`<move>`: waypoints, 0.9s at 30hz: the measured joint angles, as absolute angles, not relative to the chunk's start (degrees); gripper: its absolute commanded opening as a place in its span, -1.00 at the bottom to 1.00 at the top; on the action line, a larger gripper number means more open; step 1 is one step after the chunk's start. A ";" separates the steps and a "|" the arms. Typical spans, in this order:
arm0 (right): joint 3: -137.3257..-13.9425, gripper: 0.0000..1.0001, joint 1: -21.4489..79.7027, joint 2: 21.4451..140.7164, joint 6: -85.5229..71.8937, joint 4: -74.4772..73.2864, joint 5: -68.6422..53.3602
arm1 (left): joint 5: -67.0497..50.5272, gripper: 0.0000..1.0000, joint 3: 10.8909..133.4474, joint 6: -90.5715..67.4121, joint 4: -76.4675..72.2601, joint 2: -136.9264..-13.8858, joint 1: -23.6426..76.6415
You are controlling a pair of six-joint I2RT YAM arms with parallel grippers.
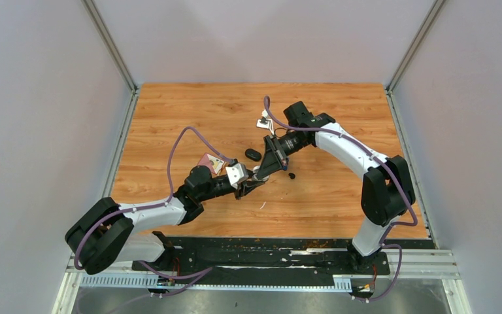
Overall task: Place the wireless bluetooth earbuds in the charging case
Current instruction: Place the earbud in the charging case.
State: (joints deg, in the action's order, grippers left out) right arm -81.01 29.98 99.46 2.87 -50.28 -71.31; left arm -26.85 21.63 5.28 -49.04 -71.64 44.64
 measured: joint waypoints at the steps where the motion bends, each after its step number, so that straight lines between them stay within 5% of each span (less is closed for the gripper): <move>1: -81.08 -0.80 29.98 99.57 2.87 -50.28 -71.29 | -26.83 -1.00 21.56 5.28 -49.08 -71.64 44.64; 27: -84.29 -0.37 30.57 100.38 4.43 -54.19 -64.75 | -26.00 -1.00 20.29 4.19 -49.54 -71.11 44.60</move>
State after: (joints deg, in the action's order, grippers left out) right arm -84.29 30.57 100.38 4.43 -54.19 -64.75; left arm -26.00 20.29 4.19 -49.54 -71.11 44.60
